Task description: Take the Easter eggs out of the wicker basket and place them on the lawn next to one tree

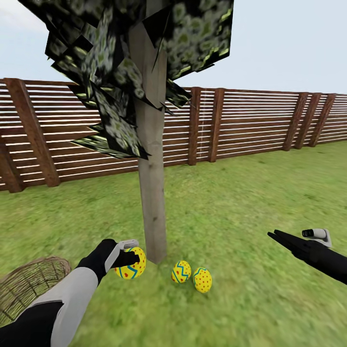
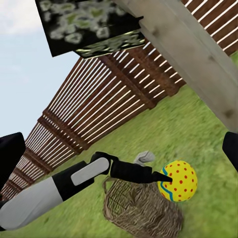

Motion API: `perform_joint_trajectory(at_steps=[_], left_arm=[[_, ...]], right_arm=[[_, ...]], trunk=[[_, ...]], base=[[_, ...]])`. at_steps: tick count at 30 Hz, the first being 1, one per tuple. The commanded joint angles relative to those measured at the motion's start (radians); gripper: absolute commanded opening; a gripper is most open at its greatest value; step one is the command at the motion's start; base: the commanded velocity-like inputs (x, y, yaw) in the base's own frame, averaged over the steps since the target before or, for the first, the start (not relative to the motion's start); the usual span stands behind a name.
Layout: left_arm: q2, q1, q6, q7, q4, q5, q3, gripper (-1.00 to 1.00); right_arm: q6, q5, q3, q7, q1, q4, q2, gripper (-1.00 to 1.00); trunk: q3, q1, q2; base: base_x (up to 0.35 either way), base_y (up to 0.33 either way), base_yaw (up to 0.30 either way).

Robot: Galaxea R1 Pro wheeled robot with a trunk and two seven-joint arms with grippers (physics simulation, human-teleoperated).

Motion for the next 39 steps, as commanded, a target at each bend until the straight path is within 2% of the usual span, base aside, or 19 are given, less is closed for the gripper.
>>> perform_joint_trajectory(at_steps=[1, 14, 22, 39], left_arm=[[-0.001, 0.0, 0.005, 0.0, -0.002, 0.002, 0.005, -1.0], [-0.001, 0.0, 0.002, 0.0, -0.002, 0.002, 0.005, -1.0], [-0.002, 0.0, -0.038, 0.005, 0.0, 0.0, 0.005, -1.0], [-0.004, 0.0, -0.041, 0.004, -0.001, 0.002, 0.005, -1.0]], right_arm=[[0.004, 0.002, -0.001, 0.005, -0.001, 0.0, 0.0, 1.0], [0.004, 0.002, -0.004, 0.008, -0.001, 0.001, 0.0, 1.0], [0.004, 0.001, -0.008, 0.01, -0.001, 0.001, 0.0, 1.0], [0.004, 0.0, -0.009, 0.01, -0.001, 0.001, 0.0, 1.0]], trunk=[[-0.001, 0.0, 0.0], [-0.042, 0.05, -0.091], [-0.066, 0.08, -0.147], [-0.11, 0.146, -0.266]], base=[[0.002, -0.002, 0.013], [0.0, 0.0, 0.002], [0.0, 0.0, -0.014], [0.0, 0.0, -0.226]])
